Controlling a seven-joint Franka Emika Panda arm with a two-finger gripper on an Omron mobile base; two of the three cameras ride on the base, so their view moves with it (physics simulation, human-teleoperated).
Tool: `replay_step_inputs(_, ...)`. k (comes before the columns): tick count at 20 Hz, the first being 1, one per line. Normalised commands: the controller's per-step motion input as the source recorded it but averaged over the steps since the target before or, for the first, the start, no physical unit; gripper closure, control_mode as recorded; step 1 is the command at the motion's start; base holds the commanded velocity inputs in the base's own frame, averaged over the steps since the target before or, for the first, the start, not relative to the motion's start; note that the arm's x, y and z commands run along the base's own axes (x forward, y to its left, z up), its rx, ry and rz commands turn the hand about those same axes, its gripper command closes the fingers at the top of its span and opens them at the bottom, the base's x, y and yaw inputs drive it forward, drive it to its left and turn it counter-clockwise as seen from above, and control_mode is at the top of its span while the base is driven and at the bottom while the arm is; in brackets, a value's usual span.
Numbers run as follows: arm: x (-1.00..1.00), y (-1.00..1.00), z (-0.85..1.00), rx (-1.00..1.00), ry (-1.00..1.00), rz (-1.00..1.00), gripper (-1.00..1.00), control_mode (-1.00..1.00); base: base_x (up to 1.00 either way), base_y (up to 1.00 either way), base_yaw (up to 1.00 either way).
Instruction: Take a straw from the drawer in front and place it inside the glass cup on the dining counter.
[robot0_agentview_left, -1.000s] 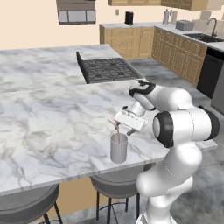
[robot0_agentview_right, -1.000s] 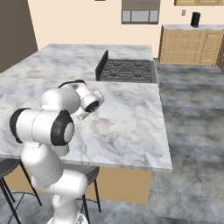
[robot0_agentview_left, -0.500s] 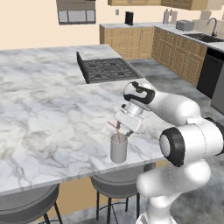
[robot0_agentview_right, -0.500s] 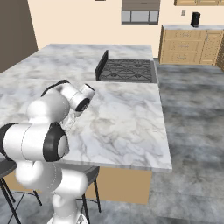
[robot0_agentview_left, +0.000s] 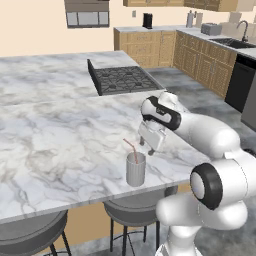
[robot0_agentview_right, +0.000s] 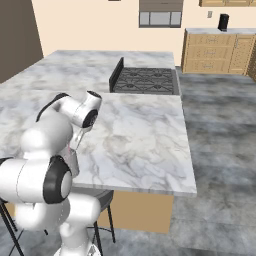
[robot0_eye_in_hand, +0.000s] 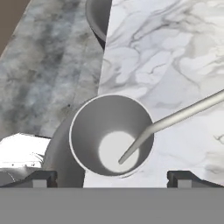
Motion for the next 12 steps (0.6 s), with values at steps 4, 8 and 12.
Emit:
replay_step_inputs(4, -0.63, -0.50, 0.21, -0.09, 0.00, -0.12, -1.00, -1.00, 0.00, 0.00, 0.00)
replay_step_inputs(8, -0.83, -0.51, 0.35, -0.02, 0.00, -0.09, -1.00, -1.00, 0.00, 0.00, 0.00)
replay_step_inputs(12, -0.99, -0.46, 0.27, -0.03, 0.00, -0.09, -1.00, -1.00, 0.00, 0.00, 0.00)
